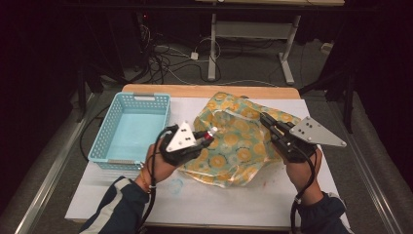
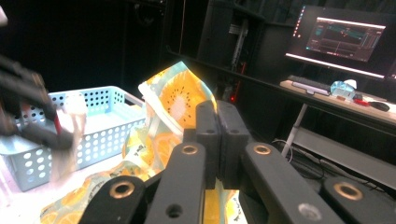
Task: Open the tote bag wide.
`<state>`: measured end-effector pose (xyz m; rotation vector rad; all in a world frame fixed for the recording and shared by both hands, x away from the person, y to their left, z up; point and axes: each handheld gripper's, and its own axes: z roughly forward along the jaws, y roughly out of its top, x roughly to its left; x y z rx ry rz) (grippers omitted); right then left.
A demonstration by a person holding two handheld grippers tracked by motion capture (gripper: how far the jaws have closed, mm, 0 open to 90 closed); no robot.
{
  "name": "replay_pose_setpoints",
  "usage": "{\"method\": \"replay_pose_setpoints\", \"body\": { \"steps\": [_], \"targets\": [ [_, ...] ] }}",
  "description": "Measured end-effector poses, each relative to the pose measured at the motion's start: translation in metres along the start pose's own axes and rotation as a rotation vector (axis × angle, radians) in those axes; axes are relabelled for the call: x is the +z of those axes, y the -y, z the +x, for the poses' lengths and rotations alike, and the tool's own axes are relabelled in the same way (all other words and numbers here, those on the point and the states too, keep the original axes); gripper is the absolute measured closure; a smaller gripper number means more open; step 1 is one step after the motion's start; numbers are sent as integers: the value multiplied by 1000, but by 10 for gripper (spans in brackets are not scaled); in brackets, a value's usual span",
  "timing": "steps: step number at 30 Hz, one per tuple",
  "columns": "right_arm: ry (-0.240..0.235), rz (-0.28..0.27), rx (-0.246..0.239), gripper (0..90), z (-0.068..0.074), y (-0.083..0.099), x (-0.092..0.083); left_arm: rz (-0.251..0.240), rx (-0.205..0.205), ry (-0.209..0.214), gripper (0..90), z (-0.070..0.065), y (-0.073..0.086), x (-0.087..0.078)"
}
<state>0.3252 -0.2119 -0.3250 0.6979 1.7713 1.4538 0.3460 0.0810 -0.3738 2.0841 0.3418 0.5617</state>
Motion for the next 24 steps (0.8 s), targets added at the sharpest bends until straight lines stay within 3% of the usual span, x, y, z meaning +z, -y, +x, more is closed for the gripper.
{"method": "replay_pose_setpoints", "body": {
  "steps": [5,10,15,17,18,19,24],
  "targets": [
    [13,-22,7,898,-1,-6,-3,86,65,19,703,-14,2,45],
    [15,-24,17,898,-2,-7,-2,155,72,8,702,-13,8,82],
    [15,-30,14,898,-2,-7,-2,202,49,-18,700,-10,12,111],
    [15,-30,15,898,-2,-8,-2,214,38,-40,696,-8,12,117],
    [17,-28,17,899,-2,-7,-2,211,34,-62,611,-8,12,119],
    [17,-28,17,899,-2,-7,-2,205,24,-76,611,-7,12,120],
    [23,-20,20,899,-4,-6,-1,182,26,-92,411,-9,10,113]
  ]
}}
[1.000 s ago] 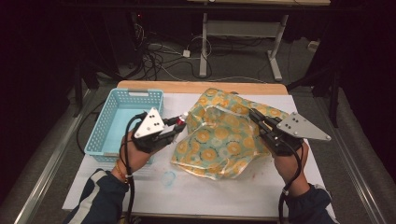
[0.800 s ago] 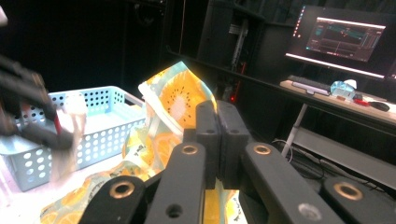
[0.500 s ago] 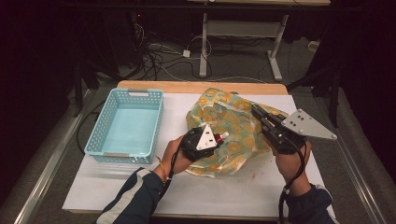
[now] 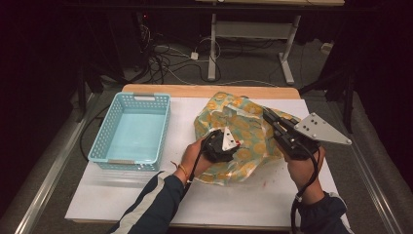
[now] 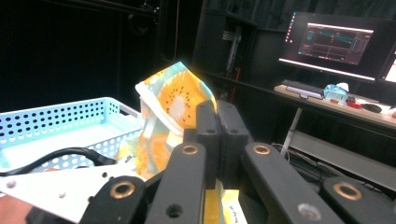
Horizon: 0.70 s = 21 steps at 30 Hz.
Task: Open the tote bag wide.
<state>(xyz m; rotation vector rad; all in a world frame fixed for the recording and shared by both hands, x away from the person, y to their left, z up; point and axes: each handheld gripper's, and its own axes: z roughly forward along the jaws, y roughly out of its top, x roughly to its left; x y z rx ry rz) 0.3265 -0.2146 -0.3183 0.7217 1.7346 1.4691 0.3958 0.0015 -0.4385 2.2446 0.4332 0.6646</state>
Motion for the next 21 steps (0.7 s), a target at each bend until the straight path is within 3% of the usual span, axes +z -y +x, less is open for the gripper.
{"method": "replay_pose_setpoints", "body": {
  "steps": [4,12,18,21],
  "targets": [
    [6,3,-2,898,-1,1,0,-39,1,-4,391,0,4,-14],
    [18,12,-1,899,-5,4,1,-86,56,-26,327,0,14,-54],
    [25,21,3,898,-6,6,1,-101,71,-74,292,1,27,-83],
    [27,22,0,899,-7,6,1,-77,64,-94,251,1,36,-92]
  ]
}}
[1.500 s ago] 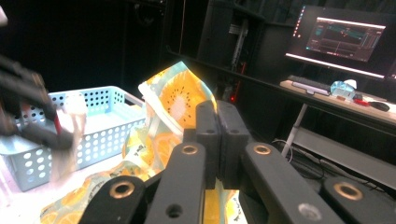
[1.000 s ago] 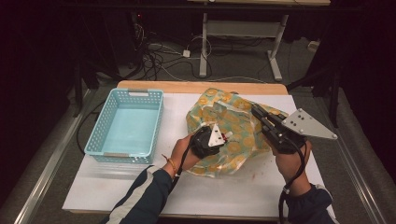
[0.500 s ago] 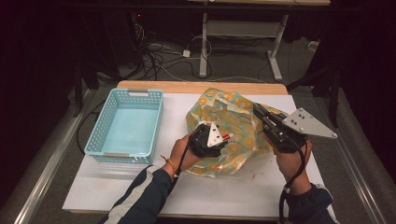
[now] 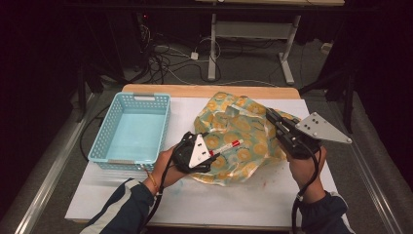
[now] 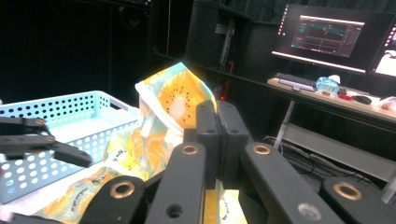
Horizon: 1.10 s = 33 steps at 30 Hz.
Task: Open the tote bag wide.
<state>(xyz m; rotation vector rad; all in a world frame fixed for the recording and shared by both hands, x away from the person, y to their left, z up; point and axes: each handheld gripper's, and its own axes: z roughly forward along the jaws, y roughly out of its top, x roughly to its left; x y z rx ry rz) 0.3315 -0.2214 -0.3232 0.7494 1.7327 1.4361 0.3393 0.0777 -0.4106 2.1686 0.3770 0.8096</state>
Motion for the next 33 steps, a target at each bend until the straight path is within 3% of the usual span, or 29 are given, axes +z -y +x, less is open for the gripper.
{"method": "replay_pose_setpoints", "body": {
  "steps": [2,7,10,16,21,26,29,31,33],
  "targets": [
    [5,4,4,898,-1,1,-1,16,-8,-16,243,1,8,-5],
    [24,14,5,899,-7,4,-2,77,-78,-32,242,3,27,-7],
    [39,17,5,899,-11,5,-5,138,-56,-72,243,2,30,-6],
    [66,30,11,899,-20,10,-9,175,-107,-41,245,2,34,-2],
    [89,46,18,899,-27,16,-10,218,-141,-25,246,4,40,11],
    [116,68,27,898,-34,23,-8,247,-204,-3,249,9,46,26],
    [133,74,27,899,-40,25,-9,274,-213,-1,290,9,48,34],
    [141,70,40,899,-43,26,-11,275,-237,29,369,8,48,36],
    [153,55,51,899,-46,27,-12,292,-213,41,394,3,46,38]
  ]
}}
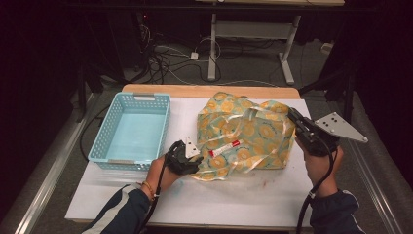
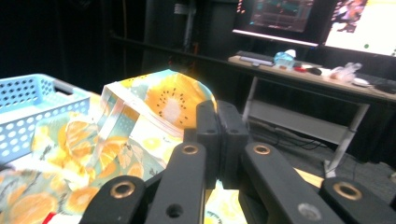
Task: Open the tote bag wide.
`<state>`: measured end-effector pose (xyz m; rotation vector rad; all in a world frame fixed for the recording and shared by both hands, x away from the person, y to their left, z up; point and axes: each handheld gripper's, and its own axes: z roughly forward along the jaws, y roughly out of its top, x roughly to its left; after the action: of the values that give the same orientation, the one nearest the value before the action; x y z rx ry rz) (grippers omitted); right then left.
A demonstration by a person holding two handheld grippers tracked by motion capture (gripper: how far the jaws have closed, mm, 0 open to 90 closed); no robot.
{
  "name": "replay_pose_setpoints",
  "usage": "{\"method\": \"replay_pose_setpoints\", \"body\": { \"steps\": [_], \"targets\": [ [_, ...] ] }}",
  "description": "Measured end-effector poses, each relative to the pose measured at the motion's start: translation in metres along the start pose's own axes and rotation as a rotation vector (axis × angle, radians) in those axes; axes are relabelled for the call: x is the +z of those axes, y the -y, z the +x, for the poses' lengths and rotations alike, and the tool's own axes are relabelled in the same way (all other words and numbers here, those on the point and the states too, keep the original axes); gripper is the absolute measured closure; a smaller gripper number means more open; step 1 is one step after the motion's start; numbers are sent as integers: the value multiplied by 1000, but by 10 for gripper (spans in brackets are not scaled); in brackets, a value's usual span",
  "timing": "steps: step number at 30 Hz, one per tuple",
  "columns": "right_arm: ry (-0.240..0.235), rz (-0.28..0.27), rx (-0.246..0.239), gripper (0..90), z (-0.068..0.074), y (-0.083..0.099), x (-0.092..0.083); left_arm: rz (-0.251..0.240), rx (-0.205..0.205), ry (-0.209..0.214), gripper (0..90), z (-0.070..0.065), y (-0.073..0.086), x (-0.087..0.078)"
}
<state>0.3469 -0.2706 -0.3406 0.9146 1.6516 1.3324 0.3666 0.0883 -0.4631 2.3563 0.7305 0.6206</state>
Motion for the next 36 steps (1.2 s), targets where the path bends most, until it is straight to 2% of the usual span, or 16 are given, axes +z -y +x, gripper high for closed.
{"method": "replay_pose_setpoints", "body": {
  "steps": [5,8,10,14,19,25,31,34,36],
  "targets": [
    [24,-53,-5,899,-1,1,-4,-10,2,41,593,-7,-3,2],
    [46,-89,-21,900,1,0,-5,-10,0,54,670,-8,-3,4],
    [47,-97,-29,900,3,-1,-6,-10,-3,60,751,-8,-3,6],
    [46,-99,-30,899,4,0,-6,-11,0,81,850,-6,-2,5],
    [39,-87,-29,899,2,1,-4,-40,22,97,862,-7,-4,-2],
    [37,-75,-26,899,1,2,-3,-92,20,100,863,-4,-5,-14],
    [27,-60,-21,899,1,4,-2,-114,17,104,863,1,-3,-19],
    [22,-54,-35,899,2,5,0,-124,16,109,863,2,-3,-20],
    [17,-45,-31,899,2,6,1,-134,15,124,863,2,-3,-22]
  ]
}}
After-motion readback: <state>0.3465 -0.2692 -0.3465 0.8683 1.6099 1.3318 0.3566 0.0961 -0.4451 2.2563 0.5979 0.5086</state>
